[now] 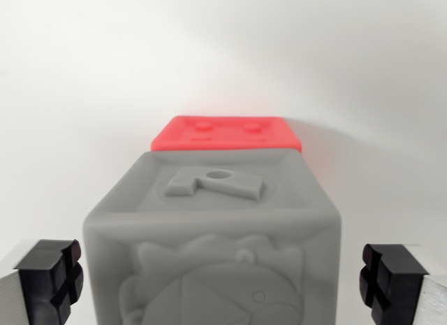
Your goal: Destack cube
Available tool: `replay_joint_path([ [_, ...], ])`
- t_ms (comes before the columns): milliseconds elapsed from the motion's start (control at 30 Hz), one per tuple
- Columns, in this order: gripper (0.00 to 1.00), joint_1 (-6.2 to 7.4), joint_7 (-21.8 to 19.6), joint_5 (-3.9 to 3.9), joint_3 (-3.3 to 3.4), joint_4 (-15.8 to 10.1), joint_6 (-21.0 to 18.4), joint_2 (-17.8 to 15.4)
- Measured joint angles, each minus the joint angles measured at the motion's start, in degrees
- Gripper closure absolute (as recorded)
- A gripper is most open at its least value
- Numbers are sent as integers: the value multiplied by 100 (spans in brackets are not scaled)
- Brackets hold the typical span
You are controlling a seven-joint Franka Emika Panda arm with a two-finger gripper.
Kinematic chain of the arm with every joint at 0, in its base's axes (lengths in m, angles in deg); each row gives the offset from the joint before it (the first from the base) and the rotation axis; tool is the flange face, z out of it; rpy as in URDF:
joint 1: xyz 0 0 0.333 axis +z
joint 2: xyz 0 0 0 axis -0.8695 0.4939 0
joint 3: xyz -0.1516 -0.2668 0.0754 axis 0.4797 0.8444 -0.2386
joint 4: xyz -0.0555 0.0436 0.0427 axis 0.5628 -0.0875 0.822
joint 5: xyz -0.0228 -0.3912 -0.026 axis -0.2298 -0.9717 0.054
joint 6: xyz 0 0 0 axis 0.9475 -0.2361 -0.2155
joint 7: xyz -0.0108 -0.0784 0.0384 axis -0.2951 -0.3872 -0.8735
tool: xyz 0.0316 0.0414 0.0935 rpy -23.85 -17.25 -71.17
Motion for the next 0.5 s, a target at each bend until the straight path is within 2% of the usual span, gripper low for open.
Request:
replay_joint_path([
  [300, 0, 21, 0, 0, 26, 19, 113, 124],
  [333, 100, 22, 0, 0, 28, 19, 116, 127],
  [500, 100, 25, 0, 0, 30, 23, 118, 128],
])
